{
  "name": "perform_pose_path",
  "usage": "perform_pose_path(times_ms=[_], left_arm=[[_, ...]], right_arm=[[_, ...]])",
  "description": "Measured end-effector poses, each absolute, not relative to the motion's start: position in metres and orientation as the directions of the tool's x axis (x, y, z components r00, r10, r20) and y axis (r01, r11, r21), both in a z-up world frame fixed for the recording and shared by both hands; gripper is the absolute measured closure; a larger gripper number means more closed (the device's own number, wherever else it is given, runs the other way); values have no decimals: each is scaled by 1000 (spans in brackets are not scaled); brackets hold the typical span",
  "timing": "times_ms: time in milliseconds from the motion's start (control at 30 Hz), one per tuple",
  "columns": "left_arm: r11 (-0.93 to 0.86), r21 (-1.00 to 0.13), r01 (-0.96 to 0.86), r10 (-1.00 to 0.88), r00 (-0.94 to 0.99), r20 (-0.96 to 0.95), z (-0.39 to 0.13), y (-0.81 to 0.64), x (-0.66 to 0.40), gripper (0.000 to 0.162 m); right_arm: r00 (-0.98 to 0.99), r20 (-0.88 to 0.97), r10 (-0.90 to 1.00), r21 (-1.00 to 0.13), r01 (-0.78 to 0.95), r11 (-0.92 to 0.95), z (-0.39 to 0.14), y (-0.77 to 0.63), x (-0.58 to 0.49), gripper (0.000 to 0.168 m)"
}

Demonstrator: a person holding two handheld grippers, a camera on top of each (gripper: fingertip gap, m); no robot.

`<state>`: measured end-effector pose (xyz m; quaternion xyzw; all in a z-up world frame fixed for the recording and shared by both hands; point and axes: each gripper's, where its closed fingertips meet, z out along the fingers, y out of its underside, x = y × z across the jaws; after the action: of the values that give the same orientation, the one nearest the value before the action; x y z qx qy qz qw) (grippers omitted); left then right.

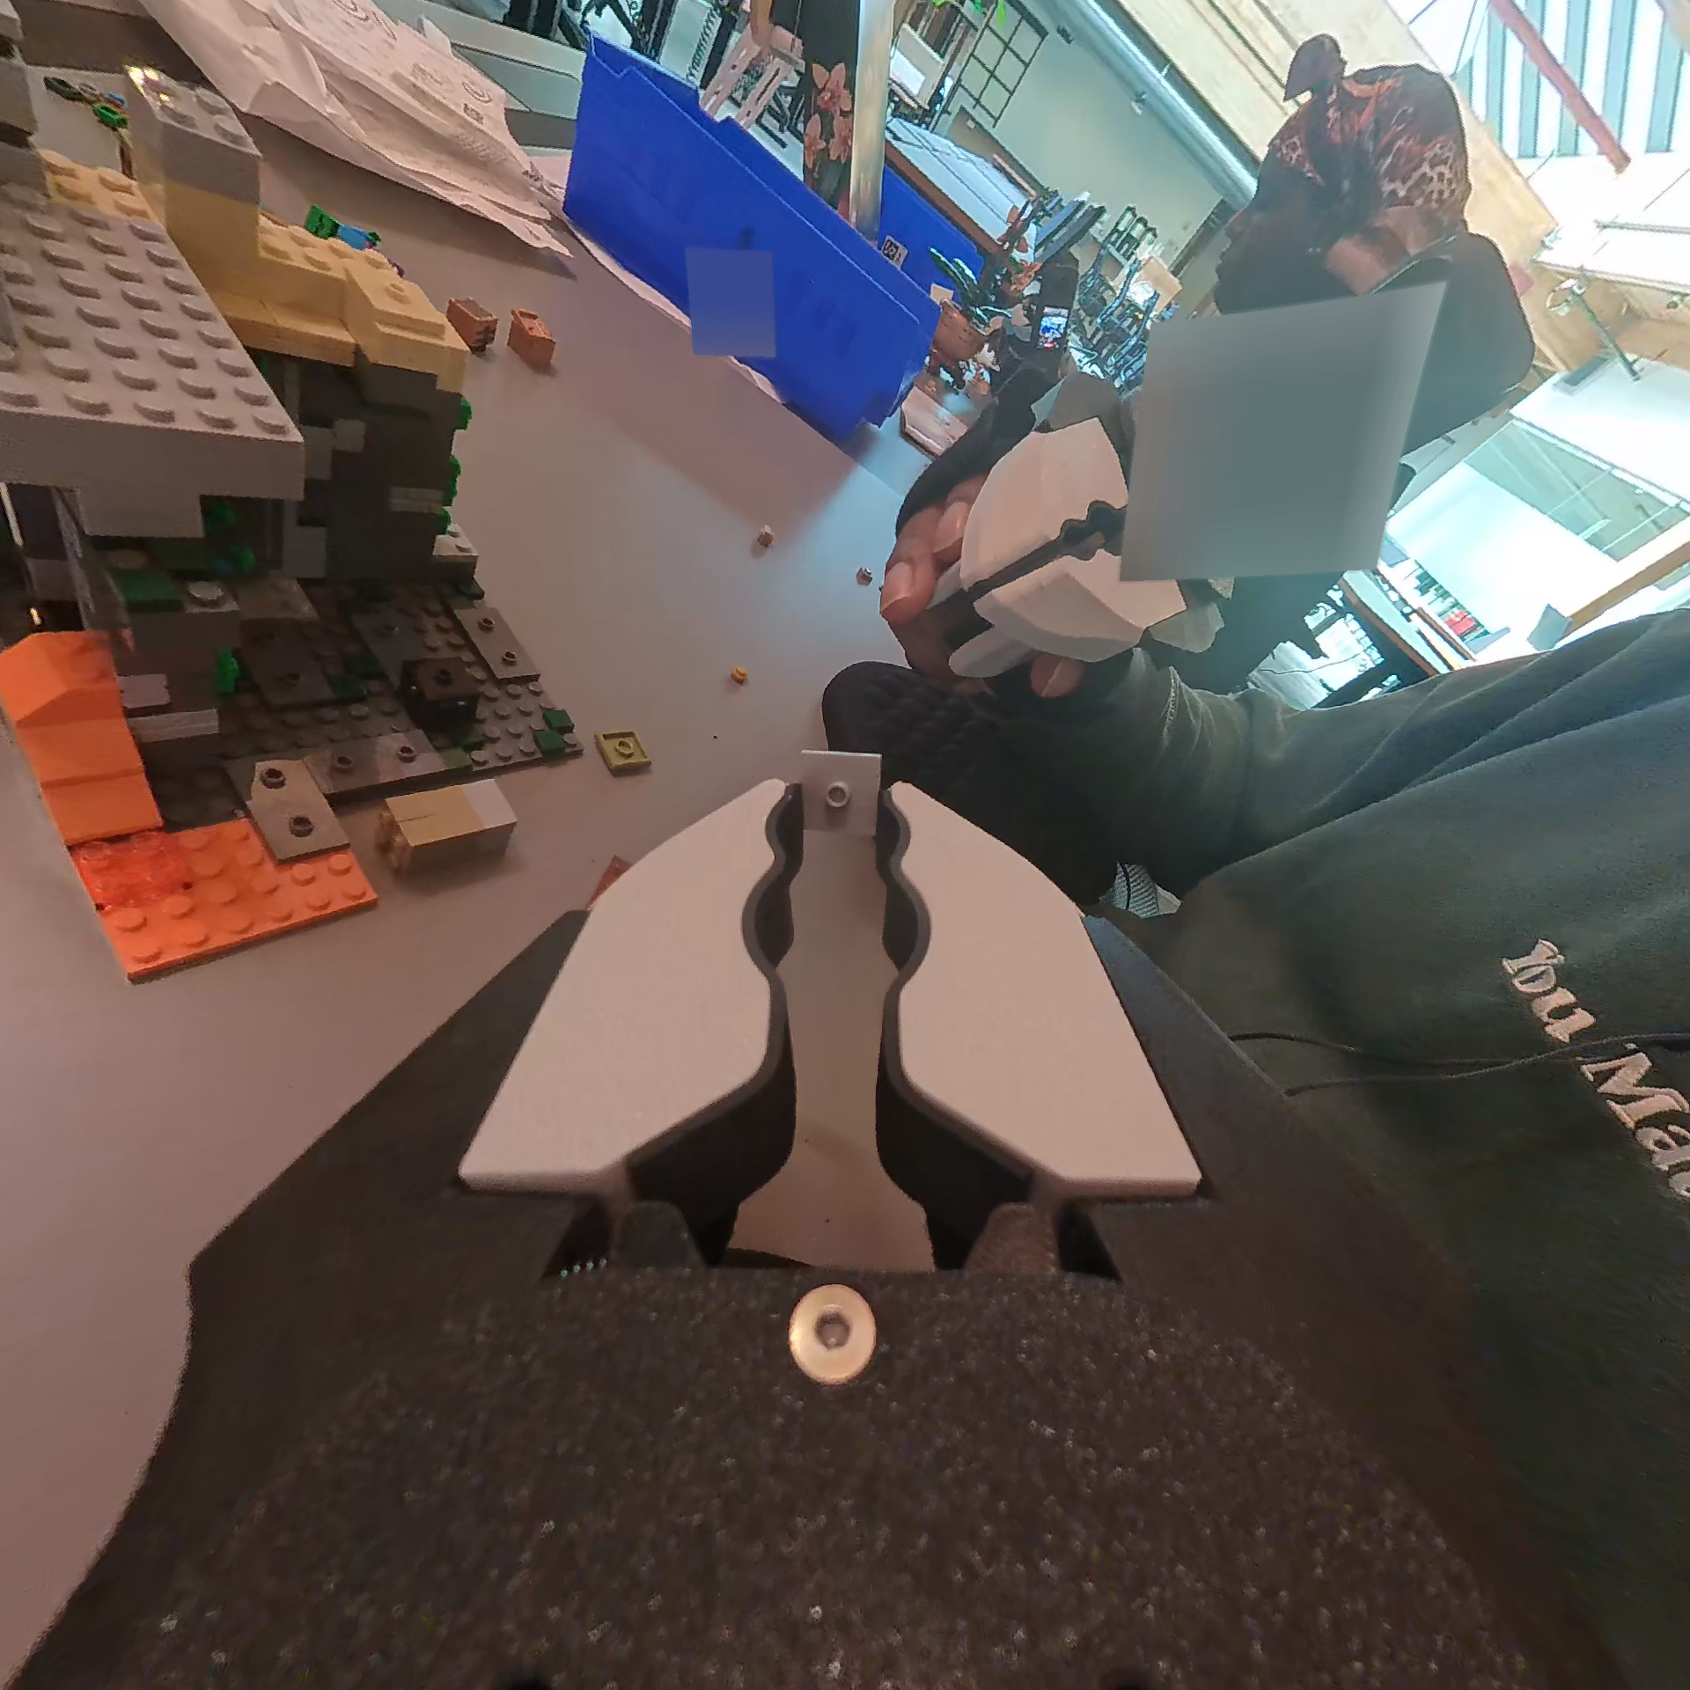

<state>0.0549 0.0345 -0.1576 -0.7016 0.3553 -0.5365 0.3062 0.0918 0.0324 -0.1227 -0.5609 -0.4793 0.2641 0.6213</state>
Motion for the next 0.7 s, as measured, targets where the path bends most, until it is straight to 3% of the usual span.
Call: perform_pose_path(times_ms=[467,700], left_arm=[[-543,-823,-163,-830,247,499,-161,45,38,147],[-416,-883,-219,-836,473,277,-131,65,-26,147]], right_arm=[[430,269,861,-959,198,201,-127,39,96,168],[442,253,860,-964,190,185,-129,43,99,168]])
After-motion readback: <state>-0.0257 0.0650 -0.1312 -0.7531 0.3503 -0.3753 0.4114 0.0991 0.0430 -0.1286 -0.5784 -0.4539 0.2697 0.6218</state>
